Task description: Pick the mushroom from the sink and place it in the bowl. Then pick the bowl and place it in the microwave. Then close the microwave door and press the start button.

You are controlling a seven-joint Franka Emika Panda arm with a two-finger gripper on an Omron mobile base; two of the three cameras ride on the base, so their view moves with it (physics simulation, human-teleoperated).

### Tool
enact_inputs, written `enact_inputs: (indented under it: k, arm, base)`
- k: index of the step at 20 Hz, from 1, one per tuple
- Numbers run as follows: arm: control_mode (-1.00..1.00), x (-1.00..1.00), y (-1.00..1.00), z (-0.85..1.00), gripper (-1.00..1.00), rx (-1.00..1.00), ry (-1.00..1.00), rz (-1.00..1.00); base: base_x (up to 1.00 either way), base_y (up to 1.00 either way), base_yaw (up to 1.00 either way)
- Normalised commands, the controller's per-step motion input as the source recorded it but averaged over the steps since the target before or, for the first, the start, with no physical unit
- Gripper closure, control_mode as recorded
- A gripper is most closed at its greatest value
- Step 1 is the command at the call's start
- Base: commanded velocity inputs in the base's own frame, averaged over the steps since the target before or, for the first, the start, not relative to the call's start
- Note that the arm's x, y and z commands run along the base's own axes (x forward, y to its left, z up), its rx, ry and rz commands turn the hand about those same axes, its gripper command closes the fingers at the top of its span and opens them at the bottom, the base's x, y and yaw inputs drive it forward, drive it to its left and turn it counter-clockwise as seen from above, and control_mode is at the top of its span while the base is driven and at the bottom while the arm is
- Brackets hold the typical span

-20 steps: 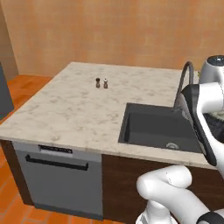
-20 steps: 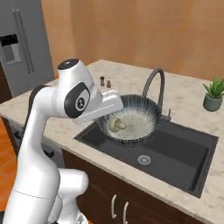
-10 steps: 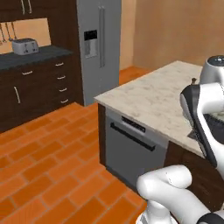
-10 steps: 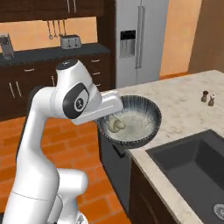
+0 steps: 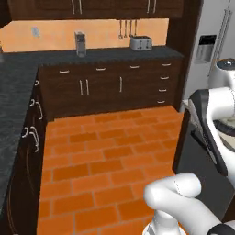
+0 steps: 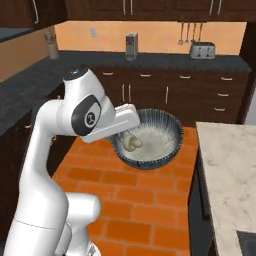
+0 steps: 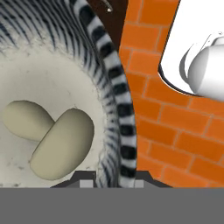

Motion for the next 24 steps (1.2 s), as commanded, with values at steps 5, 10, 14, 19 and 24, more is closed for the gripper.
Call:
enact_inputs:
  k: [5,10,14,19,24]
  arm:
    - [1.0,0.0,0.0,0.0,1.0,0.0,0.0,0.0]
    - [1.0,0.0,0.0,0.0,1.0,0.0,0.0,0.0]
    - [1.0,0.0,0.0,0.0,1.0,0.0,0.0,0.0]
    - [1.0,0.0,0.0,0.0,1.0,0.0,0.0,0.0]
    - [1.0,0.0,0.0,0.0,1.0,0.0,0.0,0.0]
  base:
    - [0.0,-0.04,0.8]
    - [-0.04,0.0,0.89]
    - [-0.19,0.11,0.91]
    - [-0.12,0.33,0.92]
    - [-0.1,0.36,0.94]
